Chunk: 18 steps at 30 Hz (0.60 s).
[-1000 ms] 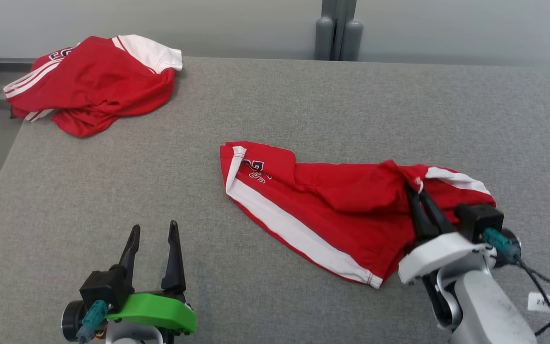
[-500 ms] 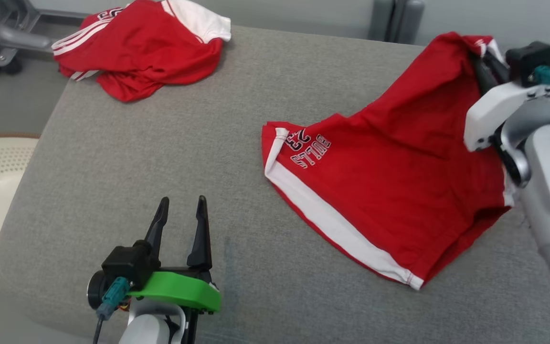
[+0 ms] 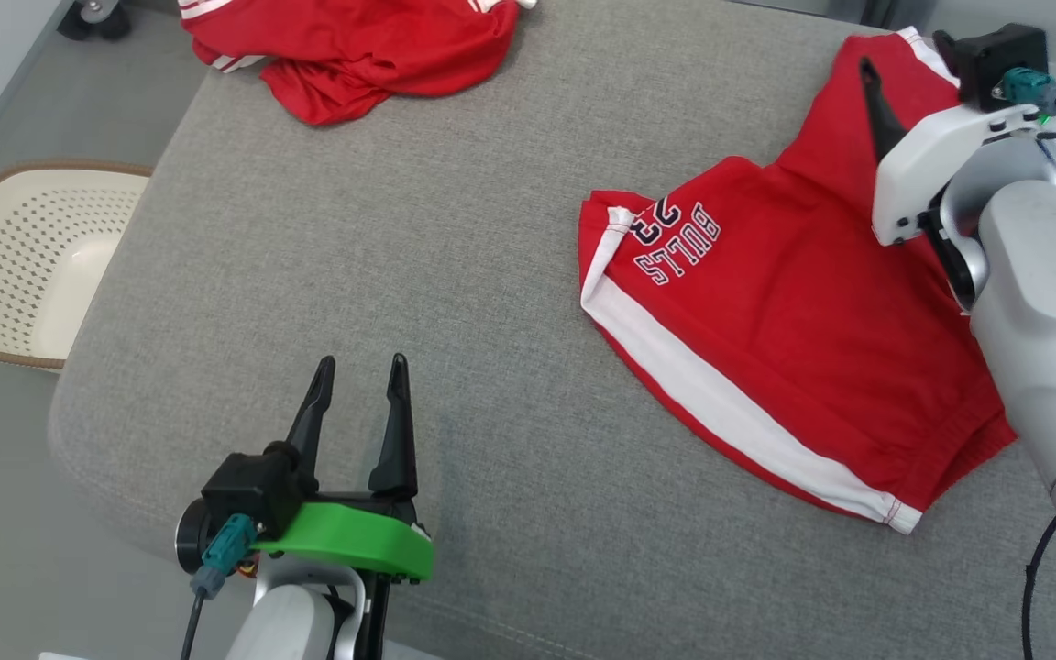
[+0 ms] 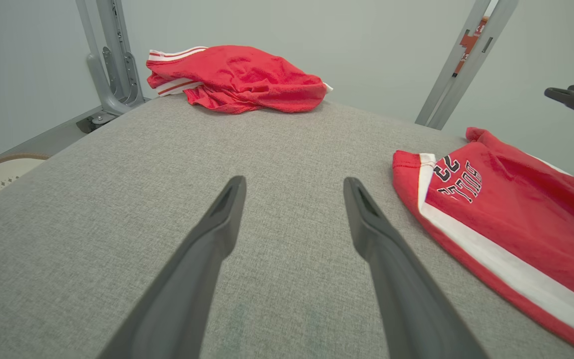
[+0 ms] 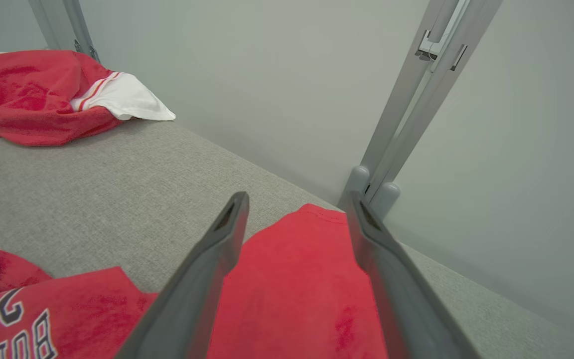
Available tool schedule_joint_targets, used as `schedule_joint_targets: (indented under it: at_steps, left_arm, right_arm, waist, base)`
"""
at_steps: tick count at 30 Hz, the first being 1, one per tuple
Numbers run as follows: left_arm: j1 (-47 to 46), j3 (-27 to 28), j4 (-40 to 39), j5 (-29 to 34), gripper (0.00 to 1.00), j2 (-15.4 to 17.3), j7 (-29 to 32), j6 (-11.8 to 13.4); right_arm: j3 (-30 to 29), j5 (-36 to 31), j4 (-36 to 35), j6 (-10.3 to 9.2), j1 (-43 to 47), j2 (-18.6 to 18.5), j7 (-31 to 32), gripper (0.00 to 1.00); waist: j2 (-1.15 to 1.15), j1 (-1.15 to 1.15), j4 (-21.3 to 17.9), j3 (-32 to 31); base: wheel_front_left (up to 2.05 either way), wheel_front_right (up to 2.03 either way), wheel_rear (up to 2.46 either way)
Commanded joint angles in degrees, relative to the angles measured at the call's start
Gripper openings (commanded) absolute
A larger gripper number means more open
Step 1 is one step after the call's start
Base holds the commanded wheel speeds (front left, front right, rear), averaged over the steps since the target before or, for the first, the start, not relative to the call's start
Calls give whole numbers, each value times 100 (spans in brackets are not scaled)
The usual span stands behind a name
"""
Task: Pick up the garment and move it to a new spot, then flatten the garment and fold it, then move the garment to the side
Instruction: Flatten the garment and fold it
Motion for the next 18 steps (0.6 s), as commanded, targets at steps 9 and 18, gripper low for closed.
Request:
schedule_joint_targets:
  at_steps: [9,18]
  left_arm:
    - [8,260,-63,267,100,12,-3,-32]
    - [241,472,-9,443,100,14,-3,-92]
  right_arm:
    - [706,989,-718,-7,784,183,-509,100]
    - [688,1166,-2895,-7,3048,282,-531,100]
  waist:
    - [0,0,-1076,-387]
    - [0,0,-1727,-718]
  base:
    - [0,0,0]
    - [0,0,0]
